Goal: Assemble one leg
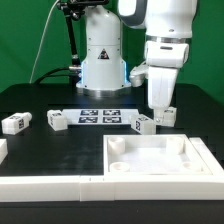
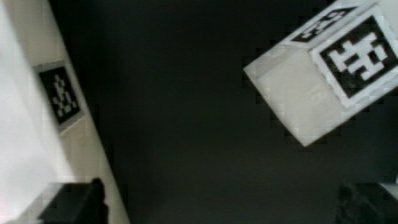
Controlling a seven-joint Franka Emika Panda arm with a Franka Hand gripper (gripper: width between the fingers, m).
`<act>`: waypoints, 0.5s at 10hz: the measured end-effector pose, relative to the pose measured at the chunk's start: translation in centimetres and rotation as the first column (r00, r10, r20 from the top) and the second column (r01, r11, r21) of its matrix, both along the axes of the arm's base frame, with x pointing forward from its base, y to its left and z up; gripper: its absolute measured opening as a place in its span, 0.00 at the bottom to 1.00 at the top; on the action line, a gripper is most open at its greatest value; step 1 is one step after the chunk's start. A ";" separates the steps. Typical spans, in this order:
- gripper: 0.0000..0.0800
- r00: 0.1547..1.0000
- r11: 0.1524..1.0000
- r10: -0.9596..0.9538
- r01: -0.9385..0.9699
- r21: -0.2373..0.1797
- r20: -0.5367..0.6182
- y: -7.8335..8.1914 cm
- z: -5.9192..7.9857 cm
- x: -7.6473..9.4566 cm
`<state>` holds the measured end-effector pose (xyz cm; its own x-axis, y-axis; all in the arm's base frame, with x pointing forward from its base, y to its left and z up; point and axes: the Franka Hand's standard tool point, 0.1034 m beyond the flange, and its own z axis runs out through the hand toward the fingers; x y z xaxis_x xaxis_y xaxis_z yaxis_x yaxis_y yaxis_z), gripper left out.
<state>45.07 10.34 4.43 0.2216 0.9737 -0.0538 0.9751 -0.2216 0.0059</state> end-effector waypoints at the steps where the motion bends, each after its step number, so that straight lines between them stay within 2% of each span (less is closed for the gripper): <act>1: 0.81 1.000 1.000 -0.020 0.020 0.000 0.000 -0.1 -0.1 0.0; 5: 0.81 0.962 0.962 -0.274 0.274 0.005 0.009 0.1 -0.1 0.0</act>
Offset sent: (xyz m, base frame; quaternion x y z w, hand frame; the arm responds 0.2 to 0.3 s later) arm 0.0000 0.0000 0.0000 0.0000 0.0000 0.1593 0.9872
